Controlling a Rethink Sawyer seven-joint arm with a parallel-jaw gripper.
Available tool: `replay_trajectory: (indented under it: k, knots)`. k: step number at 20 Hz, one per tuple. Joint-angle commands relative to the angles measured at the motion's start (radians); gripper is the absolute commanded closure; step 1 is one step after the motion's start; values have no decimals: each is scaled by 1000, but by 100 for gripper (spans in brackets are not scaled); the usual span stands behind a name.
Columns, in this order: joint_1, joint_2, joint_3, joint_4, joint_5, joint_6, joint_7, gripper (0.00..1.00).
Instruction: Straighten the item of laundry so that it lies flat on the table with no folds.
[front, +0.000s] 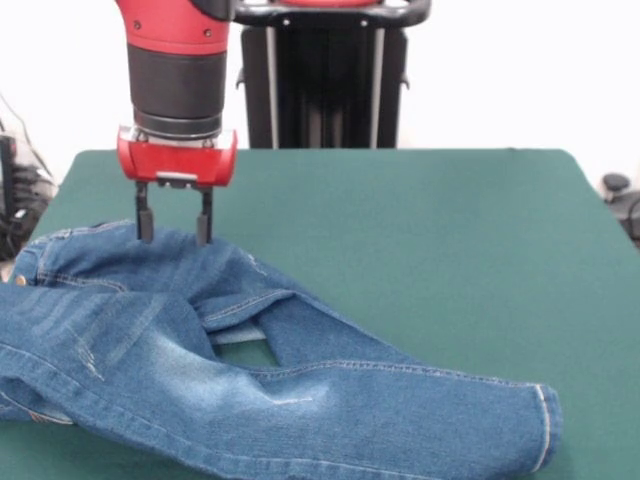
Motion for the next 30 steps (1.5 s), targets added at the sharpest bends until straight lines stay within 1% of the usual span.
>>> replay_trajectory:
  k: [1, 9, 18, 23, 30]
  knots:
    - [71, 95, -28, 120, 32, -84, 181, 0]
    - [128, 90, -71, 142, 88, -98, 219, 0]
    - [200, 96, -129, 152, 135, -149, 255, 0]
    - [229, 134, -157, 139, 153, -209, 254, 0]
    - [268, 233, -218, 103, 148, -374, 255, 0]
